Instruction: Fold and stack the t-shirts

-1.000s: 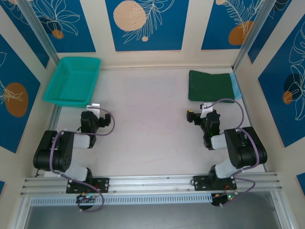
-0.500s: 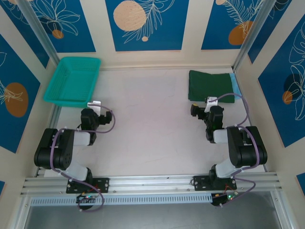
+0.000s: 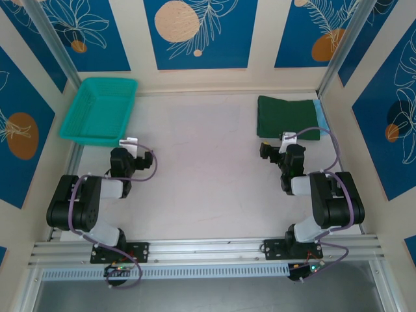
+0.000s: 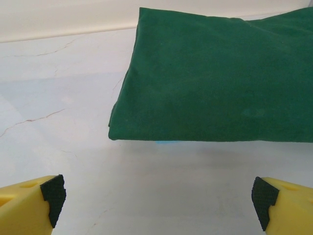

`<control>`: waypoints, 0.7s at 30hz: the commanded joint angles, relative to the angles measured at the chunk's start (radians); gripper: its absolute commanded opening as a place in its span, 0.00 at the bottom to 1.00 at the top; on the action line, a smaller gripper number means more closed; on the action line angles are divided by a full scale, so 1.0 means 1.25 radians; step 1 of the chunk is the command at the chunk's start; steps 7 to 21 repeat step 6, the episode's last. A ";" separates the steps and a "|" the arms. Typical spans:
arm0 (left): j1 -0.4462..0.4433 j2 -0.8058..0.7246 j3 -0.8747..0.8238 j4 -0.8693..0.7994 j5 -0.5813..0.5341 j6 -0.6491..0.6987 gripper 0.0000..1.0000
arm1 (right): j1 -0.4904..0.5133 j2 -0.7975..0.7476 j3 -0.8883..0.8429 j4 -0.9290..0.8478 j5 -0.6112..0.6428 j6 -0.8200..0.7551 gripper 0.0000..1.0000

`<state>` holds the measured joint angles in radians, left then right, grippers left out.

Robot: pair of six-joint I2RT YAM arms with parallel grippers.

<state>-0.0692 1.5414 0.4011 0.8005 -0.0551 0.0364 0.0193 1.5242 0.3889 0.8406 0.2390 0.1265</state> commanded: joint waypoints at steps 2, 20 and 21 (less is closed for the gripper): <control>0.006 -0.005 0.001 0.022 0.020 0.006 1.00 | -0.006 -0.001 0.007 0.003 -0.018 0.008 1.00; 0.005 -0.005 0.001 0.022 0.020 0.007 1.00 | -0.002 -0.002 0.002 0.009 -0.014 0.006 0.99; 0.005 -0.005 0.001 0.022 0.020 0.007 1.00 | -0.002 -0.002 0.002 0.009 -0.014 0.006 0.99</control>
